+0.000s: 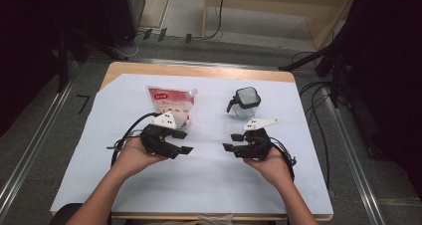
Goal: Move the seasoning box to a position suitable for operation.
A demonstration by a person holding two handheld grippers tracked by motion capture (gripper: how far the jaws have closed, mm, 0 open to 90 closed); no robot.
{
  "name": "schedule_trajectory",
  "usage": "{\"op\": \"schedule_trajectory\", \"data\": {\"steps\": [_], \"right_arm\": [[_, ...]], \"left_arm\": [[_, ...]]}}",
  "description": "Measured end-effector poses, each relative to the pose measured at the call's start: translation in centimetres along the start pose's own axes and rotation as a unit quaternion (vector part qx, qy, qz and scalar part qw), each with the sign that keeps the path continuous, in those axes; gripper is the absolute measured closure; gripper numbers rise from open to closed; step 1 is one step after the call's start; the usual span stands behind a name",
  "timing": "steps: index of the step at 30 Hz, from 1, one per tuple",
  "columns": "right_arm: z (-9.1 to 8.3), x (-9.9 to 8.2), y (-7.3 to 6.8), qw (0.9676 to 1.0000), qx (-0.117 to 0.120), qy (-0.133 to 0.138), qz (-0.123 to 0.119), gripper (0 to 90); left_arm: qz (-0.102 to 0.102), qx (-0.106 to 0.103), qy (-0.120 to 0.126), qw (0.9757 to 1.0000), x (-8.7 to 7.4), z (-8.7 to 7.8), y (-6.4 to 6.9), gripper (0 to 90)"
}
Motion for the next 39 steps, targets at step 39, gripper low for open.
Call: {"op": "schedule_trajectory", "data": {"steps": [39], "right_arm": [[-2.3,-0.2,2.9,0.9984,-0.043,0.027,0.025,44.6]], "left_arm": [[0.006,0.015,-0.015,0.9998,-1.5,-0.4,-0.9,39.5]]}}
Point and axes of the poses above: each handheld gripper's, and its own axes: z roughly forward along the jaws, x roughly out of its top, y roughly to its right, the point moved 2 cm from there along z, roughly forward along the jaws, and after that the axes turned 2 degrees about x, right-handed, at the moved point
